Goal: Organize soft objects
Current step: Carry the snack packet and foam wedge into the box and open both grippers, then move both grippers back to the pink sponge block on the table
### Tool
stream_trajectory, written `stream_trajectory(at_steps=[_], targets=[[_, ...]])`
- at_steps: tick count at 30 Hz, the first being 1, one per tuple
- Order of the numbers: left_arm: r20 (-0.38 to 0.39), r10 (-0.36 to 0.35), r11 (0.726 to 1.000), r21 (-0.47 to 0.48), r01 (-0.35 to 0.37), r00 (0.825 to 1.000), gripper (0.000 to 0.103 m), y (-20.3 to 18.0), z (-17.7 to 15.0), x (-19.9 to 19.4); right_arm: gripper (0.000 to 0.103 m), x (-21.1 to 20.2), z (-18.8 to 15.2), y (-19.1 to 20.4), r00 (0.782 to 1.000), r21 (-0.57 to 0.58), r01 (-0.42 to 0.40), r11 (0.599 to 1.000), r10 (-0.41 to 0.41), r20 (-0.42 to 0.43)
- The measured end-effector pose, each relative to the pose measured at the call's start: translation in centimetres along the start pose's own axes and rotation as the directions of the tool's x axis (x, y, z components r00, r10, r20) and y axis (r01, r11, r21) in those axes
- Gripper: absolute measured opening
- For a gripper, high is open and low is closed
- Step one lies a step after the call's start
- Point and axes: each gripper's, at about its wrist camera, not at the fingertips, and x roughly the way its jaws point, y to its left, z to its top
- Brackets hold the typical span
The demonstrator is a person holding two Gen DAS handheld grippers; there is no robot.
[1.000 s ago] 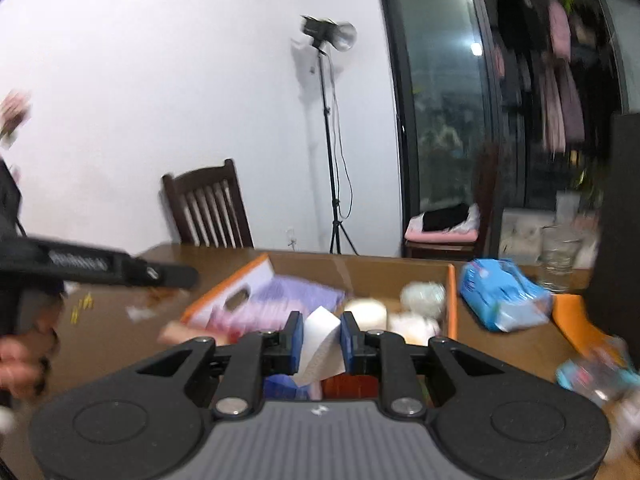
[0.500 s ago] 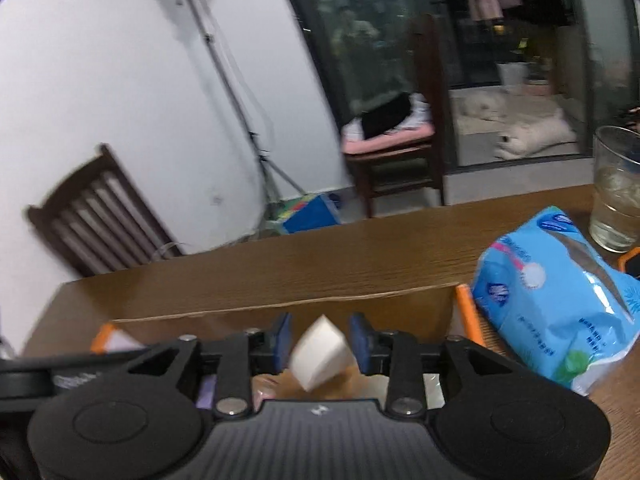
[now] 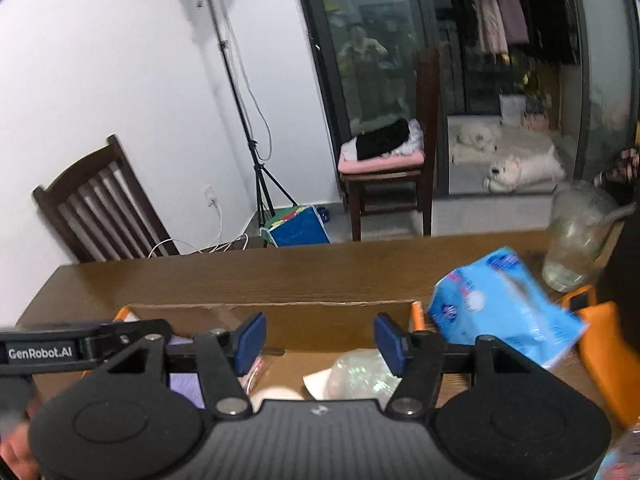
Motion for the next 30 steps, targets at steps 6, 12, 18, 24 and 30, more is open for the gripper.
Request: stream_trajectory(at_steps=[6,12,18,24,30], targets=[[0.098,0.083,0.989,0.112,-0.094,0.992,0.083,-0.9,-2.8,-8.8,0.067,-9.1,-1.2,1.2,0.997,-0.184,0.059,0.981,-0.051,0.049],[0.277,0.168,0.962,0.163,-0.219,0.946,0.09,-1.5,-8.7,-17.0,0.071,-16.9,-5.2,2.5,0.988,-0.265,0.084,0.961,-0.045,0.148],[0.388,0.153,0.958,0.166,-0.232,0.909,0.093,-1.9,-18.0,-22.9,0.071,-22.9,-12.8,3.9,0.968,-0.249,0.046,0.967,0.018,0.248],[0.422,0.168,0.964,0.118,-0.237,0.891,0.098,-1.5,-29.1,-26.1,0.078,-27.7,-23.3,5.9,0.941,-0.265,0.022,0.964,0.069,0.332],[0.294,0.184,0.981,0.003,-0.194,0.938,0.098,-0.3,-35.6,-26.8,0.081,-28.1,-31.4,6.9,0.968,-0.192,-0.053,0.98,0.098,0.231]])
